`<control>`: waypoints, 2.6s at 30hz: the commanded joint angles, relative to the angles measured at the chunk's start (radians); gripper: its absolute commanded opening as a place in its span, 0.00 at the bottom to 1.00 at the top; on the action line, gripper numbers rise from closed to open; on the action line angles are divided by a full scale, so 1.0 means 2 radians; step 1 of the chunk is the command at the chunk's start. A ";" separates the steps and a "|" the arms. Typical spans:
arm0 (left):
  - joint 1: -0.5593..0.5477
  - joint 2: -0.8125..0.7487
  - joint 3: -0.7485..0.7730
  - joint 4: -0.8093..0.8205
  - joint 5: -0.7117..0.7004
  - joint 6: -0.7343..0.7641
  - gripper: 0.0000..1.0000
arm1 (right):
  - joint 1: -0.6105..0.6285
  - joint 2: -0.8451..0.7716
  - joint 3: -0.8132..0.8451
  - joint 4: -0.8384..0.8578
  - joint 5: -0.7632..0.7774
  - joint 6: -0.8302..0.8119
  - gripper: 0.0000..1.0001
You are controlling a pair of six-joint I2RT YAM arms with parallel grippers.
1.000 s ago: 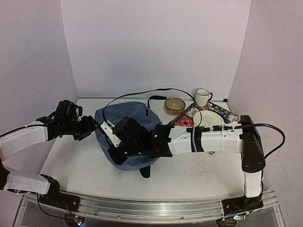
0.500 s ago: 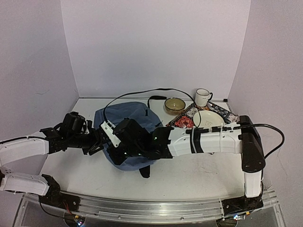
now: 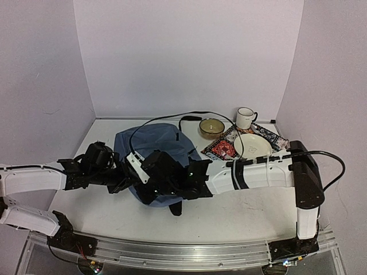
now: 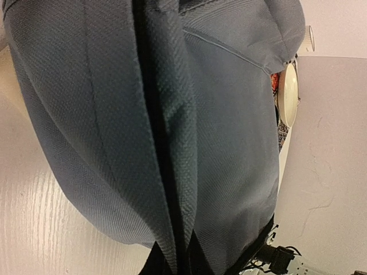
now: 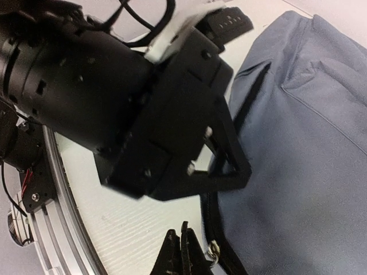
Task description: Pack the student bag
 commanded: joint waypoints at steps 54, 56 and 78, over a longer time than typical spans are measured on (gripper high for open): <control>0.145 -0.196 0.029 -0.254 0.015 0.045 0.75 | -0.029 -0.034 -0.026 0.068 -0.034 0.012 0.00; 0.139 -0.211 0.016 -0.253 0.027 0.018 0.75 | -0.029 -0.034 -0.027 0.069 -0.034 0.013 0.00; 0.026 -0.122 -0.020 -0.089 -0.027 -0.083 0.36 | -0.029 -0.032 -0.027 0.071 -0.023 0.000 0.00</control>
